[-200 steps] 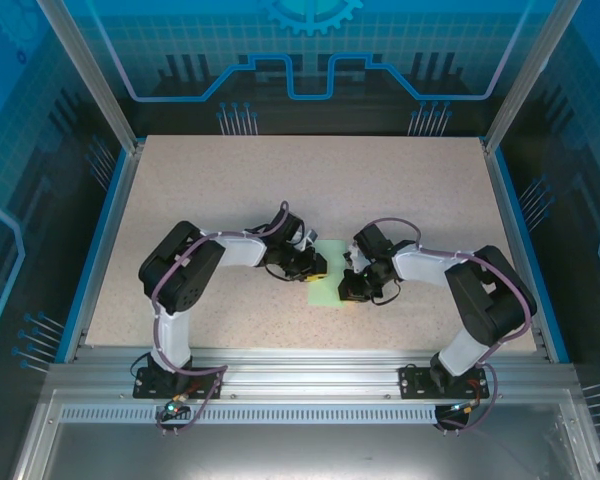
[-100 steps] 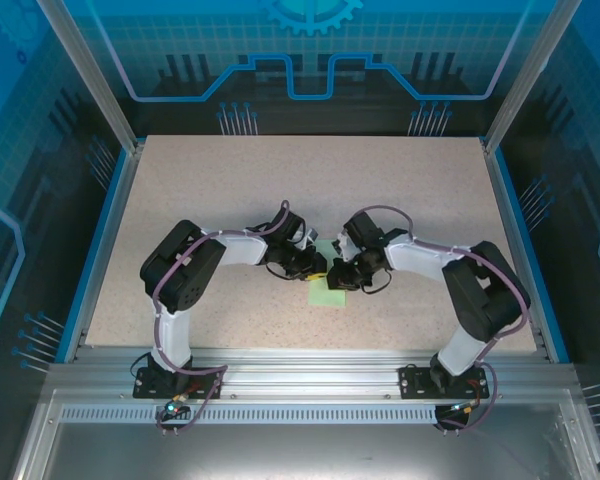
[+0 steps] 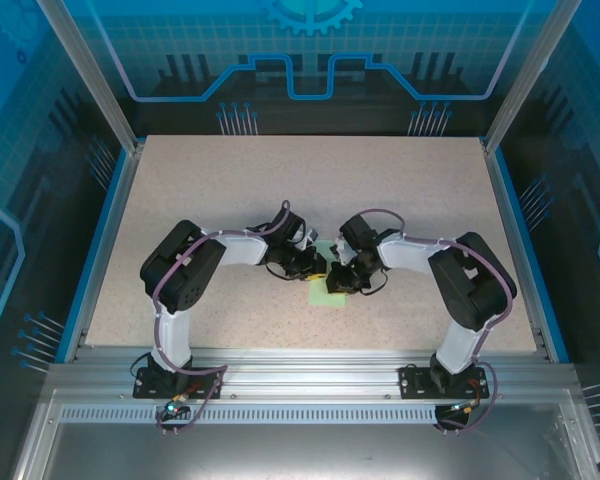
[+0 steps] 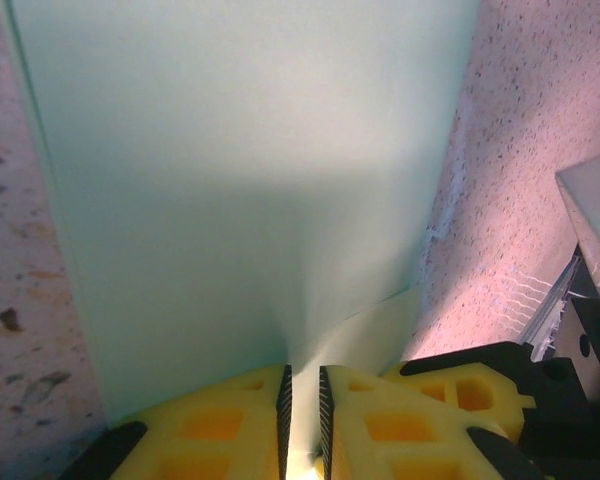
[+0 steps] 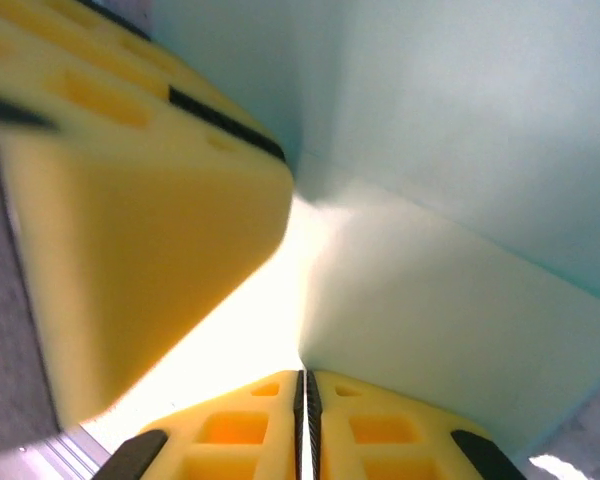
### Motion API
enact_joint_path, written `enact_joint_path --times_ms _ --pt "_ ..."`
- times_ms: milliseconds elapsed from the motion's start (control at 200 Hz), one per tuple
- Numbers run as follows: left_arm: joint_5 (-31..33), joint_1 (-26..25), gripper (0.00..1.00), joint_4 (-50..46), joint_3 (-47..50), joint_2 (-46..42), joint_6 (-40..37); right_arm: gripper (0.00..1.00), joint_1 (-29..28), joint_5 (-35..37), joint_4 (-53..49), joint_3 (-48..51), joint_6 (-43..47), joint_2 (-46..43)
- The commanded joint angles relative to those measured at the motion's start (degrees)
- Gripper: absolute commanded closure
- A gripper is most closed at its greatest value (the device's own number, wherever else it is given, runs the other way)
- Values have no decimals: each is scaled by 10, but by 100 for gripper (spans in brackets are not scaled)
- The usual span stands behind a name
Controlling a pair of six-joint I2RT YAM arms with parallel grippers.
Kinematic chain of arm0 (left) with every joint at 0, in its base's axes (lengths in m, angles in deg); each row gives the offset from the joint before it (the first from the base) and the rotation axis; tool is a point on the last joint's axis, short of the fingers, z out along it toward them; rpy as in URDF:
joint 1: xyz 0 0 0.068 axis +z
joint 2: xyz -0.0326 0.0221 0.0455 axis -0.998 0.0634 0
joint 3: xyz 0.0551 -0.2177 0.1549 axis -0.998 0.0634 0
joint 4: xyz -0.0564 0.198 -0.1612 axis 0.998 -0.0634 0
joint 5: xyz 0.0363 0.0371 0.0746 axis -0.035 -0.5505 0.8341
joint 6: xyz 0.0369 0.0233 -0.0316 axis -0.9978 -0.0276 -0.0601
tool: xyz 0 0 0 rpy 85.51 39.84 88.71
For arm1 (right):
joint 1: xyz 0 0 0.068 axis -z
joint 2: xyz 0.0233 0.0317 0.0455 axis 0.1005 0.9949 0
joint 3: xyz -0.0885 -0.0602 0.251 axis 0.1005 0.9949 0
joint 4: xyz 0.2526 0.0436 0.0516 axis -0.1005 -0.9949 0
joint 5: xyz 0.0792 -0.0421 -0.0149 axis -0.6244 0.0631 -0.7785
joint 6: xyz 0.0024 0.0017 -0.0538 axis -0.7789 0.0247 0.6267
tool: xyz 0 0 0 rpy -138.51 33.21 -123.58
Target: Fold a paper plane with a square sheet of paper (pick it up from the middle)
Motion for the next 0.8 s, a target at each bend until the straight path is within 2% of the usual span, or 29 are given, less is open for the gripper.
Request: enact_joint_path --times_ms 0,490,795 --pt "32 -2 81 -54 -5 27 -13 85 -3 3 -38 36 9 -25" --pt "34 -3 82 -56 -8 35 -14 83 33 -23 5 158 -1 -89" --pt "22 -2 81 -48 -11 20 -7 81 49 -2 -18 138 -11 -157"
